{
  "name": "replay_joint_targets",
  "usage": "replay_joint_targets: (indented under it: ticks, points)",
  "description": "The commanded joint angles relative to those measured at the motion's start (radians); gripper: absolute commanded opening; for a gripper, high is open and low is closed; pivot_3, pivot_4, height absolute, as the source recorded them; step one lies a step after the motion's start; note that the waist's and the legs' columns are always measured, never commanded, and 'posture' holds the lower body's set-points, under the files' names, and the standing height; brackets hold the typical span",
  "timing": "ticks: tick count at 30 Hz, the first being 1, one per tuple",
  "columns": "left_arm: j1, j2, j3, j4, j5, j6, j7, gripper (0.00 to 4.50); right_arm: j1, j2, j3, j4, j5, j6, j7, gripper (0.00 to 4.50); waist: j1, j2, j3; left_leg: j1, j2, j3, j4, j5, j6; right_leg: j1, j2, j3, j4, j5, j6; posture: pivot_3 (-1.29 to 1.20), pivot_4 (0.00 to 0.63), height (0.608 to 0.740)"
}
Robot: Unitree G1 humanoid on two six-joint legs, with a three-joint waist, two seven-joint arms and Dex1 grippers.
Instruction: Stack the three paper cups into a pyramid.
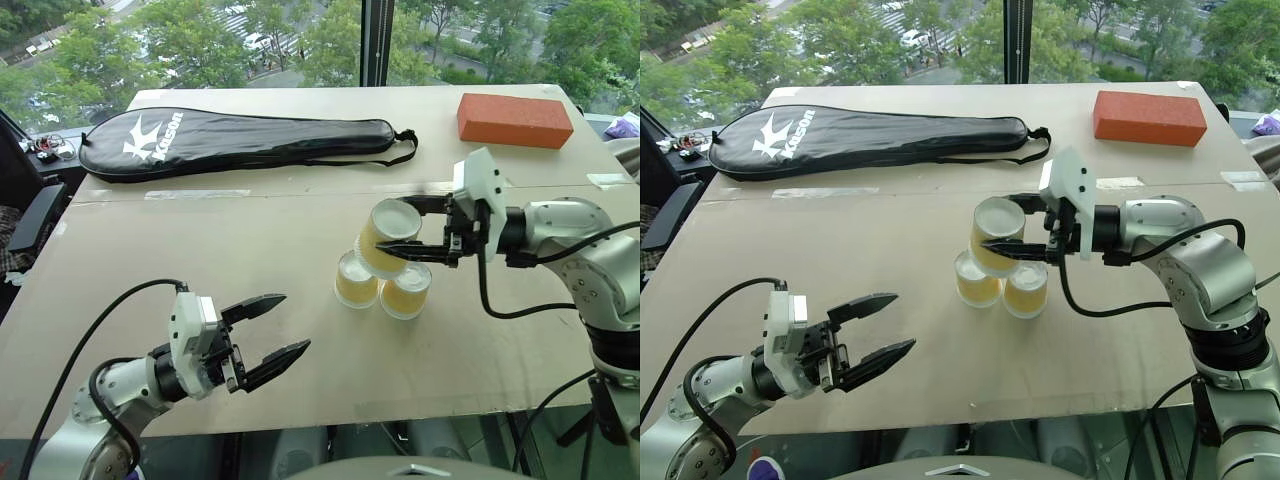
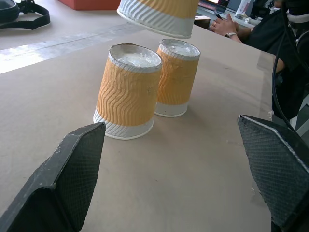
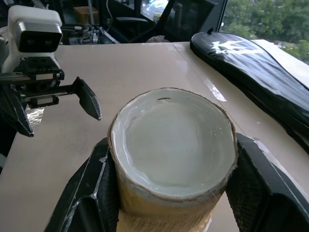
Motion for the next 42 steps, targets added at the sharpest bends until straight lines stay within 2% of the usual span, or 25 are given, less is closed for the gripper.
replay_joint_targets:
  ticks: [1, 9, 10, 11, 12, 13, 15, 23, 28, 31, 33, 37, 42]
  points:
    - [-0.001, 0.01, 0.011, -0.003, 0.0, -0.014, -0.012, 4.5, -0.001, -0.016, -0.003, -0.047, -0.002, 0.005, -0.013, 2.15, 0.0, 0.0, 0.0, 0.0, 0.0, 0.0, 0.0, 0.0, 0.0, 0.0, 0.0, 0.0, 0.0, 0.0, 0.0, 0.0, 0.15, 0.74]
    - [0.017, 0.003, 0.011, -0.006, 0.008, -0.027, -0.012, 4.5, 0.024, -0.07, 0.031, -0.044, -0.016, 0.026, 0.01, 2.15, 0.0, 0.0, 0.0, 0.0, 0.0, 0.0, 0.0, 0.0, 0.0, 0.0, 0.0, 0.0, 0.0, 0.0, 0.0, 0.0, 0.15, 0.74]
    - [0.017, 0.001, 0.009, -0.006, 0.01, -0.028, -0.011, 4.5, 0.027, -0.072, 0.038, -0.034, -0.026, 0.024, 0.011, 2.65, 0.0, 0.0, 0.0, 0.0, 0.0, 0.0, 0.0, 0.0, 0.0, 0.0, 0.0, 0.0, 0.0, 0.0, 0.0, 0.0, 0.15, 0.74]
    - [0.017, 0.001, 0.009, -0.006, 0.01, -0.029, -0.011, 4.5, 0.032, -0.072, 0.041, -0.022, -0.035, 0.014, 0.014, 2.65, 0.0, 0.0, 0.0, 0.0, 0.0, 0.0, 0.0, 0.0, 0.0, 0.0, 0.0, 0.0, 0.0, 0.0, 0.0, 0.0, 0.15, 0.74]
    - [0.017, 0.0, 0.009, -0.005, 0.01, -0.03, -0.011, 4.5, 0.035, -0.067, 0.034, -0.016, -0.032, 0.006, 0.015, 3.3, 0.0, 0.0, 0.0, 0.0, 0.0, 0.0, 0.0, 0.0, 0.0, 0.0, 0.0, 0.0, 0.0, 0.0, 0.0, 0.0, 0.15, 0.74]
    - [0.017, 0.0, 0.009, -0.005, 0.01, -0.031, -0.011, 4.5, 0.038, -0.063, 0.028, -0.012, -0.028, 0.001, 0.016, 3.51, 0.0, -0.001, 0.0, 0.0, 0.0, 0.0, 0.0, 0.0, 0.0, 0.0, 0.0, 0.0, 0.0, 0.0, 0.0, 0.0, 0.15, 0.74]
    - [0.018, -0.001, 0.011, -0.006, 0.007, -0.033, -0.012, 4.5, 0.04, -0.046, 0.007, -0.012, -0.027, -0.018, 0.0, 4.44, 0.0, 0.0, 0.0, 0.0, 0.0, 0.0, 0.0, 0.0, 0.0, 0.0, 0.0, -0.001, 0.0, 0.0, 0.0, 0.0, 0.15, 0.74]
    - [0.015, -0.002, 0.008, -0.018, -0.018, -0.01, 0.001, 4.5, 0.138, -0.056, -0.132, -0.047, 0.024, -0.111, 0.01, 4.44, 0.004, -0.001, 0.0, -0.001, 0.0, 0.0, 0.0, 0.0, 0.0, 0.0, 0.0, -0.001, 0.0, 0.0, 0.0, 0.0, 0.15, 0.74]
    - [0.033, -0.007, 0.011, -0.008, -0.009, 0.012, 0.034, 4.5, 0.32, -0.093, -0.352, -0.111, 0.168, -0.075, 0.006, 4.44, 0.008, -0.001, 0.0, -0.001, 0.0, 0.0, 0.0, 0.0, 0.0, 0.0, 0.0, -0.001, 0.0, 0.0, 0.0, 0.0, 0.15, 0.74]
    - [0.043, -0.015, 0.007, 0.029, 0.025, 0.0, 0.048, 4.5, 0.51, -0.125, -0.491, -0.143, 0.199, -0.097, 0.043, 4.44, 0.013, -0.001, -0.001, -0.001, -0.001, 0.0, 0.0, 0.0, 0.0, 0.0, 0.0, -0.001, -0.001, 0.0, 0.0, 0.0, 0.15, 0.74]
    - [0.051, -0.02, 0.022, 0.063, 0.029, -0.005, 0.048, 4.5, 0.646, -0.137, -0.561, -0.146, 0.156, -0.147, 0.073, 4.44, 0.019, -0.002, -0.001, -0.001, -0.001, 0.001, 0.0, 0.0, 0.0, 0.001, 0.0, -0.001, -0.001, 0.0, 0.0, 0.0, 0.15, 0.74]
    - [0.073, -0.015, 0.057, 0.162, 0.052, -0.034, 0.023, 4.5, 0.932, -0.143, -0.642, -0.044, -0.042, -0.345, 0.142, 4.44, 0.025, -0.002, -0.002, 0.001, -0.001, 0.003, 0.0, 0.0, 0.0, 0.002, 0.001, -0.002, -0.001, -0.003, 0.004, 0.0, 0.15, 0.74]
    - [0.066, -0.004, 0.06, 0.192, 0.064, -0.017, 0.029, 4.5, 1.038, -0.112, -0.629, 0.067, -0.144, -0.504, 0.144, 4.44, 0.015, -0.003, -0.002, 0.009, 0.001, 0.003, 0.0, 0.0, 0.0, 0.007, 0.0, 0.002, 0.0, -0.003, 0.004, 0.0, 0.15, 0.74]
